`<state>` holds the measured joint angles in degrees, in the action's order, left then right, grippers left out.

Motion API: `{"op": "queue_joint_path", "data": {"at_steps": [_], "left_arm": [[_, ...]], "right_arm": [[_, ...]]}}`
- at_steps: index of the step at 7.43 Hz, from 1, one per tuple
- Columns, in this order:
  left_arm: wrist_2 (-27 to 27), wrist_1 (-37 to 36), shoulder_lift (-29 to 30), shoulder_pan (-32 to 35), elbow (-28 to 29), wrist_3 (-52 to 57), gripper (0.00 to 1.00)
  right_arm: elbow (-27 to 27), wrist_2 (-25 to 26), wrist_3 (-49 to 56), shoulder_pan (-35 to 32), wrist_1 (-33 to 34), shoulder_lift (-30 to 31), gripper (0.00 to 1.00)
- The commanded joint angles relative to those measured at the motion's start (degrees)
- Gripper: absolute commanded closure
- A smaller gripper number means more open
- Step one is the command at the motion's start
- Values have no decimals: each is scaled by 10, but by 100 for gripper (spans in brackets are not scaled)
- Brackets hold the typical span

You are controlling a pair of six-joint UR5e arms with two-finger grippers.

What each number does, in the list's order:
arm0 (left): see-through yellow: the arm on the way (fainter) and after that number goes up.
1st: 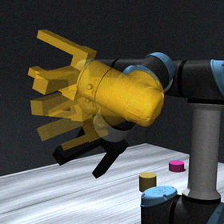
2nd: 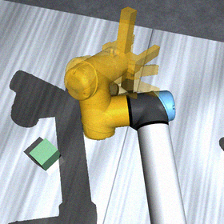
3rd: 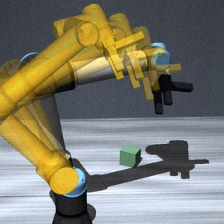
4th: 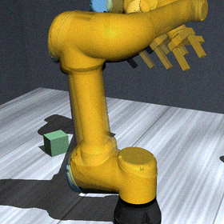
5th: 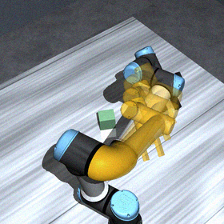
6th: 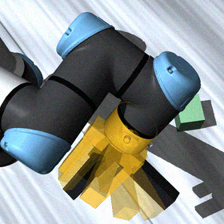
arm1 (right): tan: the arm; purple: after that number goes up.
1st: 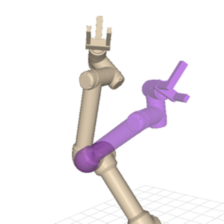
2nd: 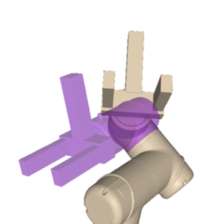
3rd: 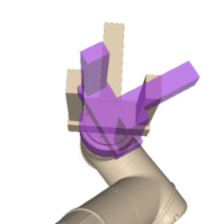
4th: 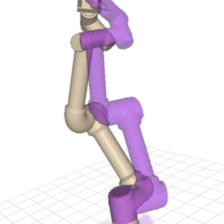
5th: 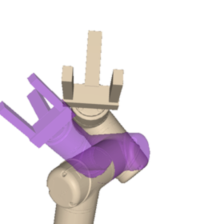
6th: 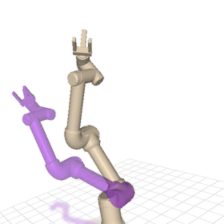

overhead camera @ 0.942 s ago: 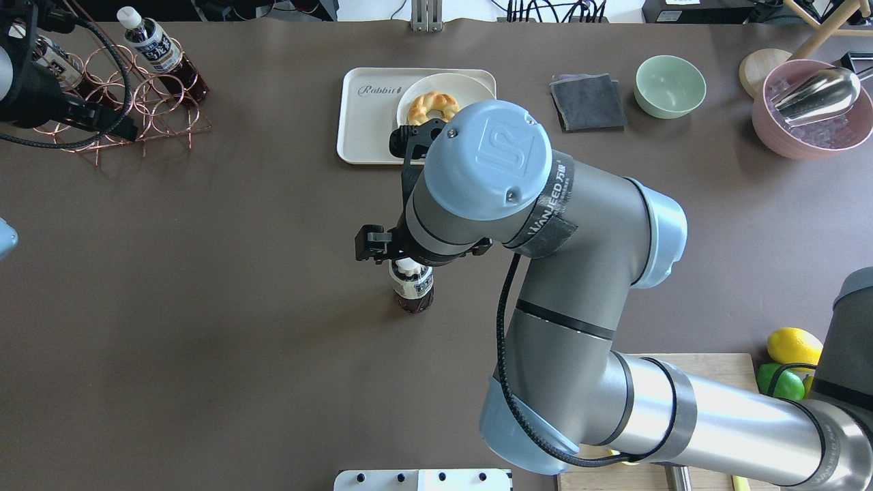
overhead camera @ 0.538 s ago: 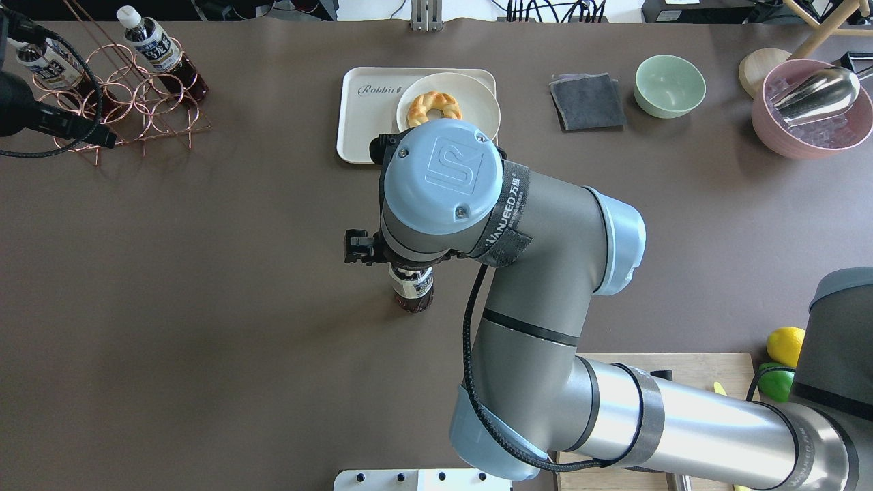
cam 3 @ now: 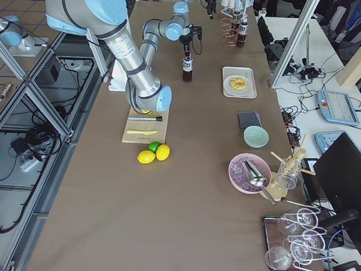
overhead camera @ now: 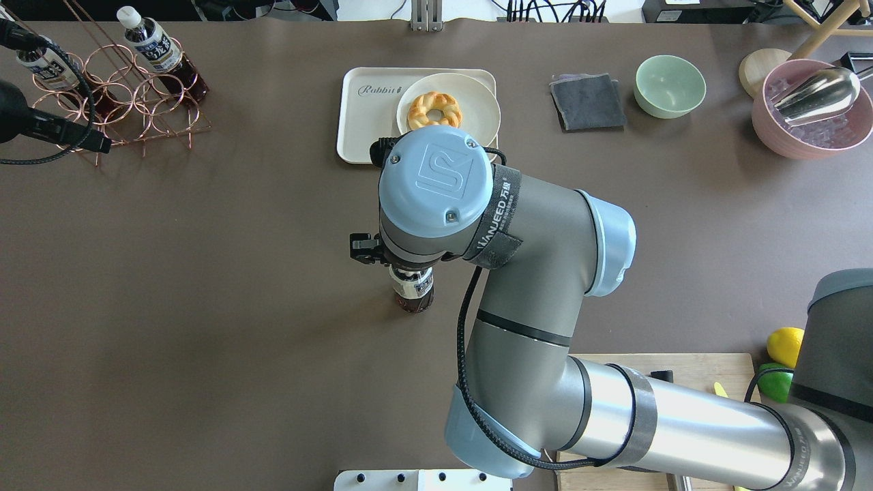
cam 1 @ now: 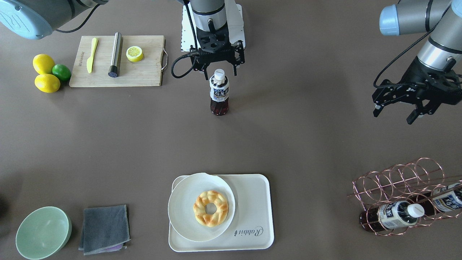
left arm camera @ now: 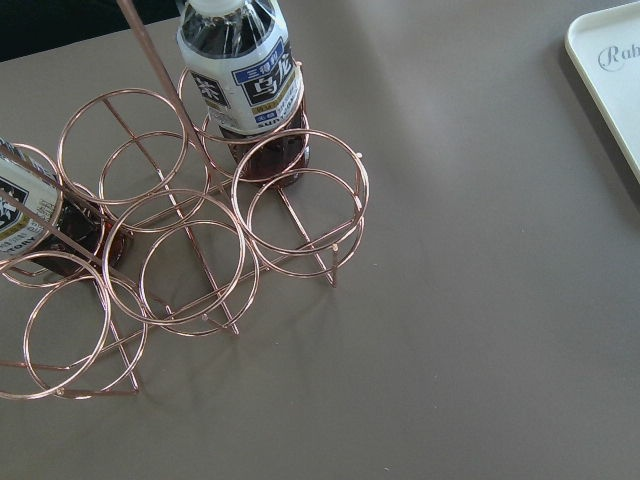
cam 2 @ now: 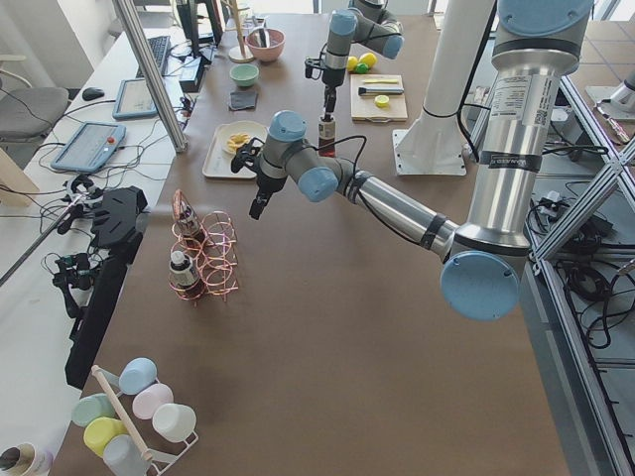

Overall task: Place tea on tray
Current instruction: 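Carry the tea bottle with the right gripper onto the white tray beside the plate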

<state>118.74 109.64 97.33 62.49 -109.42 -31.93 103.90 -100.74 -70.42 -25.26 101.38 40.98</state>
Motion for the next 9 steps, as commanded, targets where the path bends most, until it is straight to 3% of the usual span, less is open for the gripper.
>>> {"op": "queue_joint_path", "data": {"at_steps": [1,3,4,6,8,9], "left_arm": [[0,0,0,0,0,-1,4],[6,0,-2,1,-3,0,4],[35,0,-6,21,-1,6,4],[98,0,-51,98,9,118,4],[146,-1,-77,169,33,214,4],[162,-2,-88,205,50,270,4]], "right_arm": [[2,0,0,-4,0,-2,100],[-48,-2,10,-34,4,-62,100],[-115,-8,12,-61,0,-118,100],[-274,-23,46,-116,-25,-219,100],[-471,-35,46,-152,-200,-271,100],[-556,-36,45,-164,-220,-321,100]]}}
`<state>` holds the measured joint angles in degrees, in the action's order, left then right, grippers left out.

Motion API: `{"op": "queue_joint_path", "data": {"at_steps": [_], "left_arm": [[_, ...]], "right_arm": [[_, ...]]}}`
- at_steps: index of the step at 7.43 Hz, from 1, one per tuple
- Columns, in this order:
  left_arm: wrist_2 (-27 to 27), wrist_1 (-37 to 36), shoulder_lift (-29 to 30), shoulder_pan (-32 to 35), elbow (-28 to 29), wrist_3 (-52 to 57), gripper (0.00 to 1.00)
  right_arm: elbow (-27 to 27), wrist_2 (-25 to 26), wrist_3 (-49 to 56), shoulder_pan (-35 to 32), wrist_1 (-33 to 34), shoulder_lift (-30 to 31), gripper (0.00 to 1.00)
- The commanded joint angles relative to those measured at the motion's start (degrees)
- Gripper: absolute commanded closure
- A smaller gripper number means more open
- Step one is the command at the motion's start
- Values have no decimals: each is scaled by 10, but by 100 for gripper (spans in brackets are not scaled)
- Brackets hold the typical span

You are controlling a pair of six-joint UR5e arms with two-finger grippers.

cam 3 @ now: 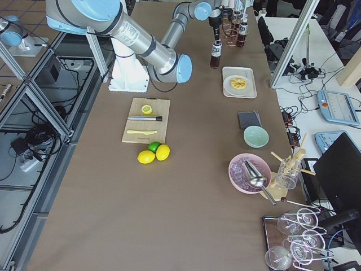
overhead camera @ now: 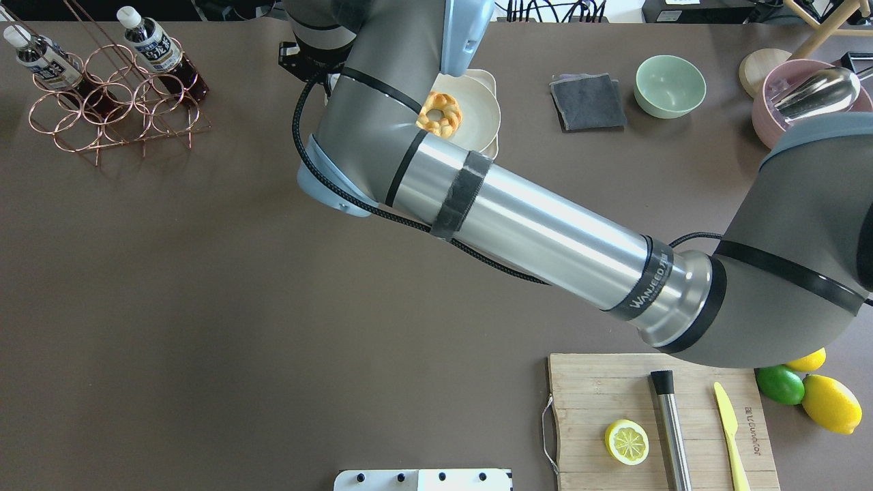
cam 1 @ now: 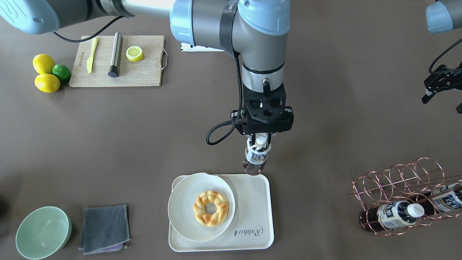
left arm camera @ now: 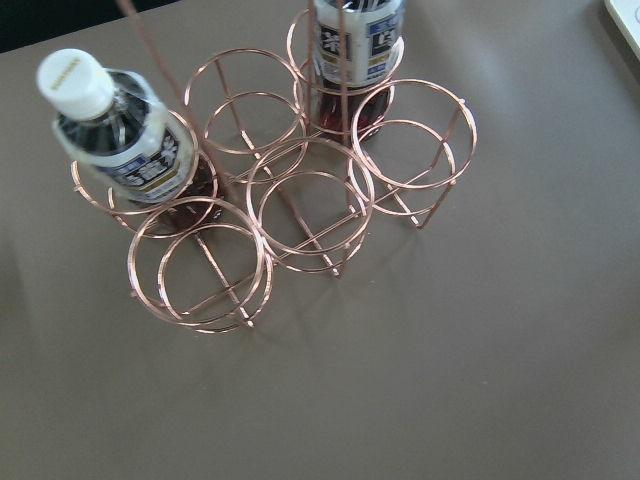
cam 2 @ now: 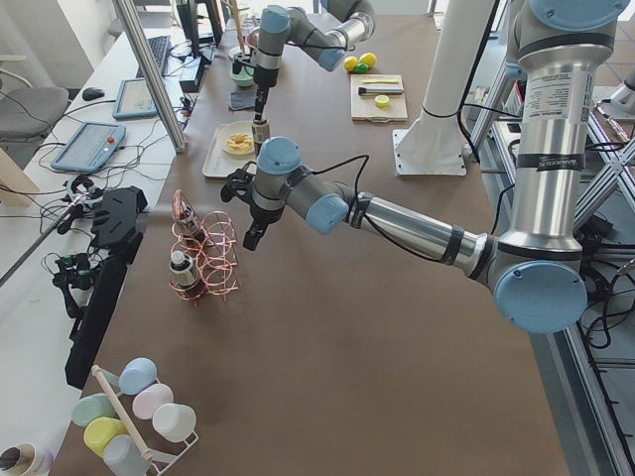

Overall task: Place tea on tray
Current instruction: 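Carry the tea bottle with the right gripper onto the white tray beside the plate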

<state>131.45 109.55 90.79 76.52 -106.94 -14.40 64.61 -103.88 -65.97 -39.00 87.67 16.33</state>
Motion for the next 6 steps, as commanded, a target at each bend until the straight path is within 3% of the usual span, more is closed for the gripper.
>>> {"op": "queue_joint_path", "data": {"at_steps": [1,3,6], "left_arm": [[50,-3,-25,89,38,123,4],[52,-1,-25,93,43,129,4],[52,0,-25,93,48,130,4]], "right_arm": [[-215,-5,1,-34,-120,-87,100],[-288,-4,3,-40,-152,-111,100],[-309,-3,3,-40,-174,-117,98]]}}
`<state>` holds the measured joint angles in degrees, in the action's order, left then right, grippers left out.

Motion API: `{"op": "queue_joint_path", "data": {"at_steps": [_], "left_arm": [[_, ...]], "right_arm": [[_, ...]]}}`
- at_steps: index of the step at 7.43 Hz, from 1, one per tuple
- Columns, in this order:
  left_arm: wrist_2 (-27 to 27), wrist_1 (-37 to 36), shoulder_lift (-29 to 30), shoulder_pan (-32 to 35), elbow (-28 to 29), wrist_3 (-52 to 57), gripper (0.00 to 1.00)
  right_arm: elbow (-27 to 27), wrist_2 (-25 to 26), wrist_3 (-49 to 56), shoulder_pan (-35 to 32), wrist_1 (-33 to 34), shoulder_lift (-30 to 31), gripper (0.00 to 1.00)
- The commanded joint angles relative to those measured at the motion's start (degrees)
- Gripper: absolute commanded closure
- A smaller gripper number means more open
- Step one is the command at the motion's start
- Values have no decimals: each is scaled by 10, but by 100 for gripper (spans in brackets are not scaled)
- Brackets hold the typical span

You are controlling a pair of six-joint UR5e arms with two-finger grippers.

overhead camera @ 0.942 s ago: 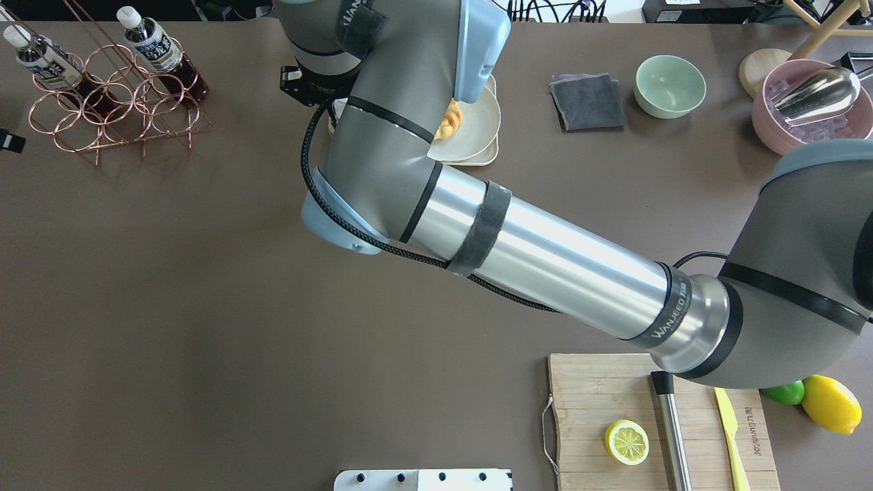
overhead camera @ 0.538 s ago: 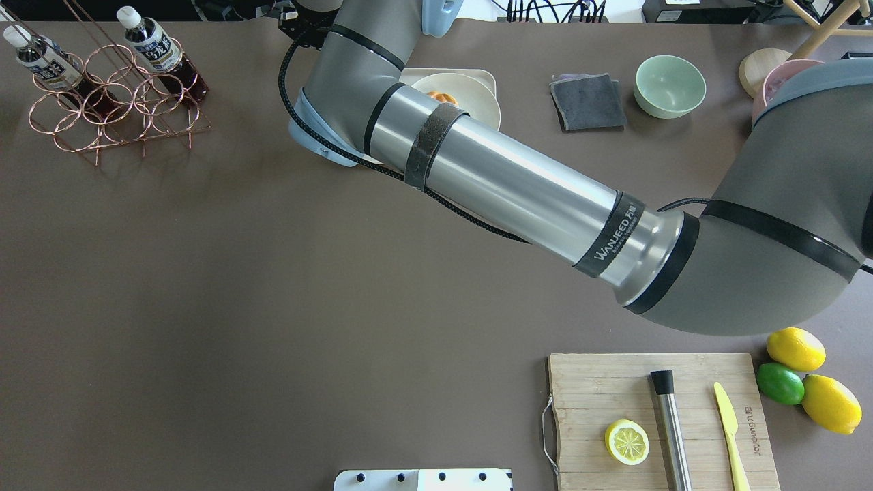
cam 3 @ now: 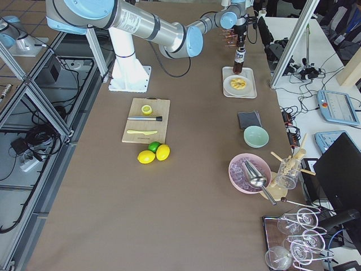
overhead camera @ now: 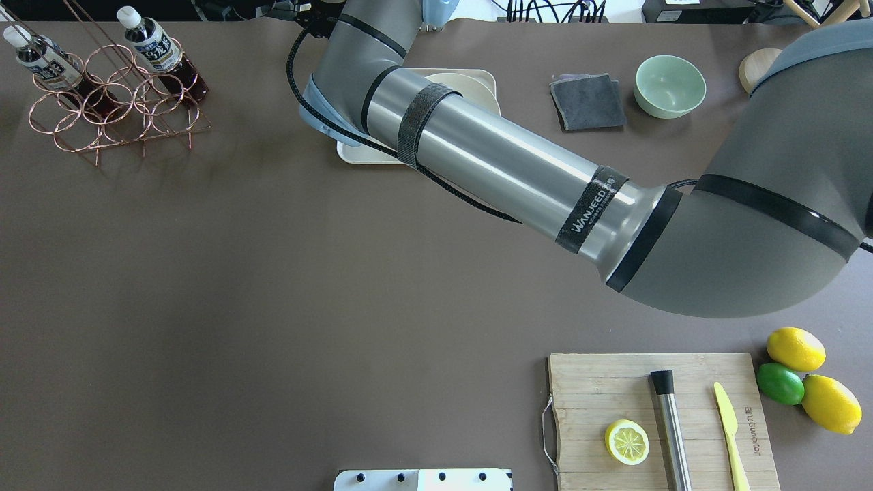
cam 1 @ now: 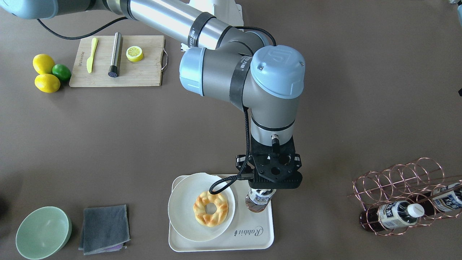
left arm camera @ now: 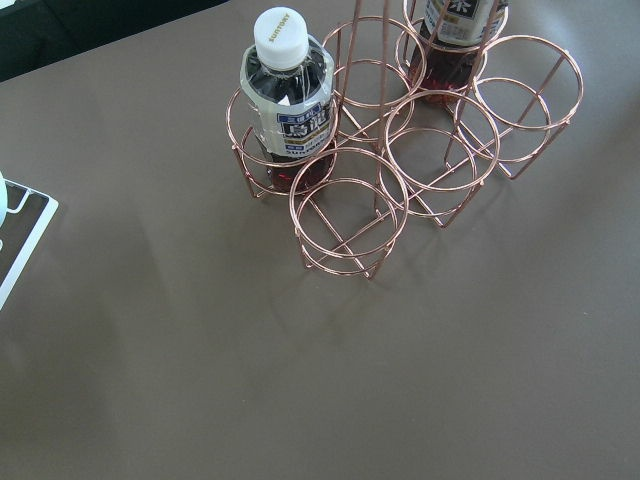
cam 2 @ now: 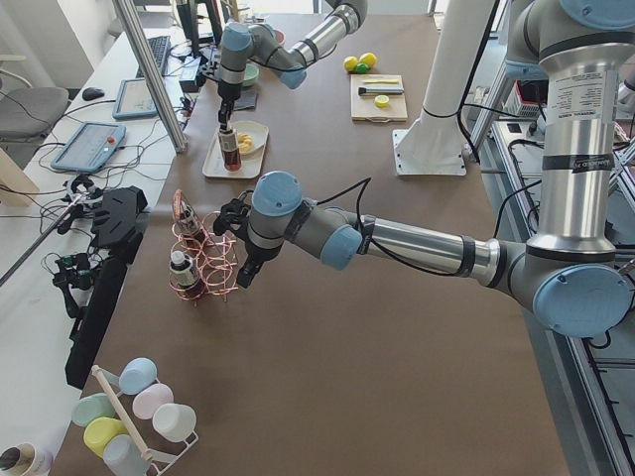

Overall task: Place tea on tray
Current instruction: 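Carry the tea bottle with the right gripper onto the white tray beside the plate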

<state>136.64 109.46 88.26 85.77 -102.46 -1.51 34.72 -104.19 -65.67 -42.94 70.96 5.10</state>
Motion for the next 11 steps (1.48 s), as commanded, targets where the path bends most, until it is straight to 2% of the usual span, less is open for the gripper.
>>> {"op": "queue_joint_path", "data": {"at_steps": [1,4,5,6,7,8,9,10,11], "left_arm": [[0,2,-9,0,2,1,4],[14,2,-19,1,-1,0,4],[18,1,-19,1,-2,-1,4],[26,0,-20,1,-1,-3,4],[54,-6,-29,16,-2,-6,4],[70,-18,-33,43,-6,-8,4],[70,-41,-34,51,-12,-7,4],[71,-42,-45,62,-16,-3,4],[71,-43,-62,66,-32,-2,4]], "right_arm": [[-10,0,0,0,-6,-4,72],[-11,0,0,2,-6,-5,13],[-11,-2,1,2,-6,-10,1],[-1,-13,9,2,-4,-11,1],[45,-41,15,-1,5,5,0],[129,-58,16,-4,62,44,0],[273,-78,32,-15,156,113,1],[391,-89,76,-23,226,179,1],[477,-97,113,-36,265,245,1]]}}
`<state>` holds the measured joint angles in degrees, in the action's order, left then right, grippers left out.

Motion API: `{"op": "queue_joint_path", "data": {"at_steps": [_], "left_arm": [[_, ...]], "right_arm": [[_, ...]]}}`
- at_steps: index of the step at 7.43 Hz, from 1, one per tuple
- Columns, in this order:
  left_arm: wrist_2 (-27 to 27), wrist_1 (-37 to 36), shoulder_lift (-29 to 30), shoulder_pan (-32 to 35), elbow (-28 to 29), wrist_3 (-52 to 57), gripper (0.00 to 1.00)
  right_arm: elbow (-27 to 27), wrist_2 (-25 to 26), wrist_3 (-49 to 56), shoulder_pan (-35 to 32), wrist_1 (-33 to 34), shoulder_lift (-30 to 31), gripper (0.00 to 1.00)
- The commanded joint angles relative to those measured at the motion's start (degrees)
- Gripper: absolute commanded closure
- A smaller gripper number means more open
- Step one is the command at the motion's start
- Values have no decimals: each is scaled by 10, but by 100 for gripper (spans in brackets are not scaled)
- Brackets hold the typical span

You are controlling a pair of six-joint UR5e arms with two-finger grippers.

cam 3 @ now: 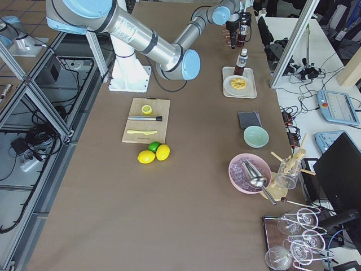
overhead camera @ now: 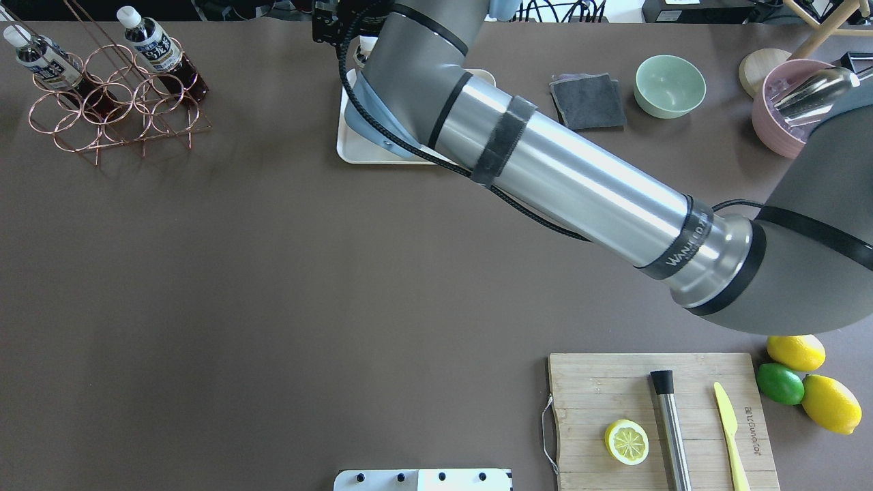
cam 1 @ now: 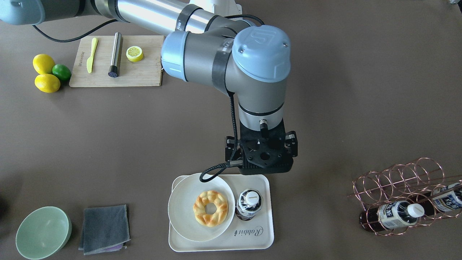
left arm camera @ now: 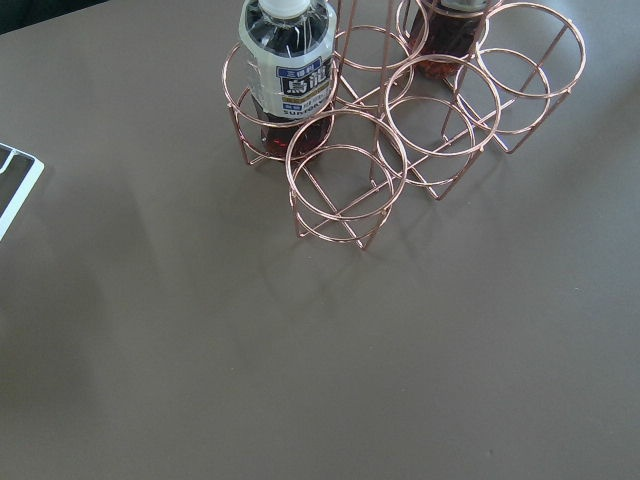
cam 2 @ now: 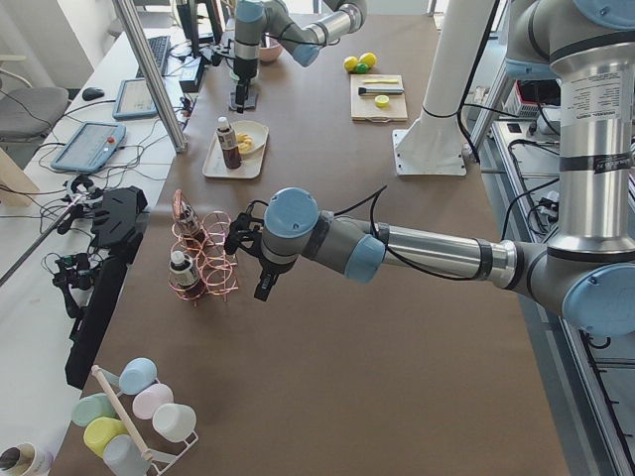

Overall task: Place tea on tray
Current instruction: 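Carry the tea bottle with the right gripper onto the white tray beside the plate, then open the right gripper and lift it away from the bottle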

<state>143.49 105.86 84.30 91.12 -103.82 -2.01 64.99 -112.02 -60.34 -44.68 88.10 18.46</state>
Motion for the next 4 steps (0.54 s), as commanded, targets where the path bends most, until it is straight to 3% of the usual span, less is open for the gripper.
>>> {"op": "queue_joint_path", "data": {"at_steps": [1,3,4], "left_arm": [[2,-18,-26,13,-24,3,4],[2,-22,-47,13,-51,3,4],[2,-29,-55,13,-68,3,4]], "right_arm": [[242,-46,106,-43,99,187,1],[378,-91,211,-108,100,355,1],[416,-134,298,-166,99,441,1]]}}
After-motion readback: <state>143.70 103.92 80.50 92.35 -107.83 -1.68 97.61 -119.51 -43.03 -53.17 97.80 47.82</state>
